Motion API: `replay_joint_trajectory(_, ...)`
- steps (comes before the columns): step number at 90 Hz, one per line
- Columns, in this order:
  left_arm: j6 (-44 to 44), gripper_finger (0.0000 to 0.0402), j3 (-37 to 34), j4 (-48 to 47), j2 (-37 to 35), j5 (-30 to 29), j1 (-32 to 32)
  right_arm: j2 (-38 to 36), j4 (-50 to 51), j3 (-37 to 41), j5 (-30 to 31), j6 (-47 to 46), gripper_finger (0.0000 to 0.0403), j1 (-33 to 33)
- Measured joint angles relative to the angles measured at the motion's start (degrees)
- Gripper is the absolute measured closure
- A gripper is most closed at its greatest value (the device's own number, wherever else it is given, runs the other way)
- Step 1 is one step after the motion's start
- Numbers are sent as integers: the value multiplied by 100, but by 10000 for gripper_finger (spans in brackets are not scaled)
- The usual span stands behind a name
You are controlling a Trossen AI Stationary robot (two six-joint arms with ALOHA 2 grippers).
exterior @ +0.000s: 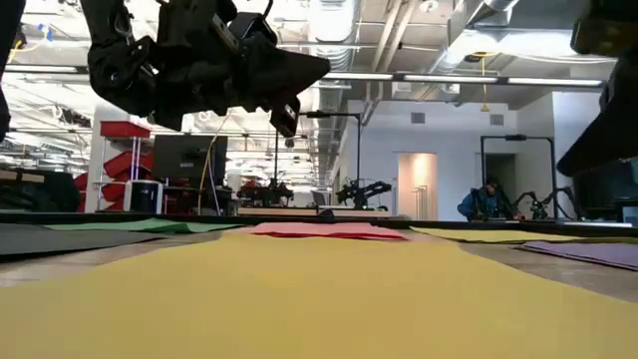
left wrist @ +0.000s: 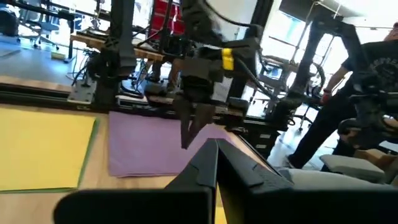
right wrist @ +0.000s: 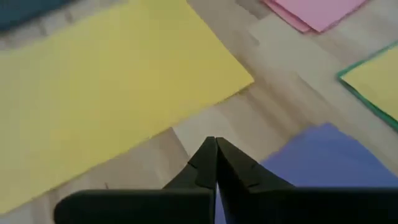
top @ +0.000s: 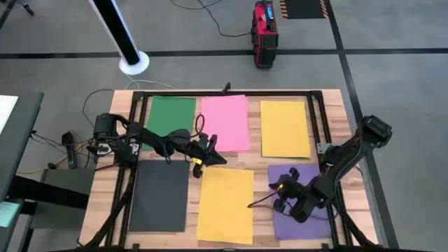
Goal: Organize paper
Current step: Stack the yellow paper on top of the yellow paper
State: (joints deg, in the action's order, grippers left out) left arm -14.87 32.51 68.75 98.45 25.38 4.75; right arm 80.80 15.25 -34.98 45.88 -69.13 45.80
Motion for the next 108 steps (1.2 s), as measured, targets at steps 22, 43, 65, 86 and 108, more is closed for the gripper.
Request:
replay_joint_trajectory(22, 48, 401, 0, 597, 0, 447, 73, -1422, -2648, 1665, -31, 1683, 403, -561)
replay_joint_trajectory(43, 43, 402, 0, 585, 0, 441, 389, -2624, -4180, 2803, -1042, 3135, 403, -1319)
replay_joint_trajectory(65, -67, 401, 0, 371, 0, 514, 859, -3404, -317, 1937, -2095, 2800, 403, -2166)
replay_joint_trajectory(86, 26, 402, 0, -336, 0, 437, 1017, -2984, 3330, 506, -2484, 2714, 403, -2500)
replay_joint_trajectory(108, 257, 402, 0, -552, 0, 332, 1015, -1963, 3841, 409, -2830, 2541, 355, -2501)
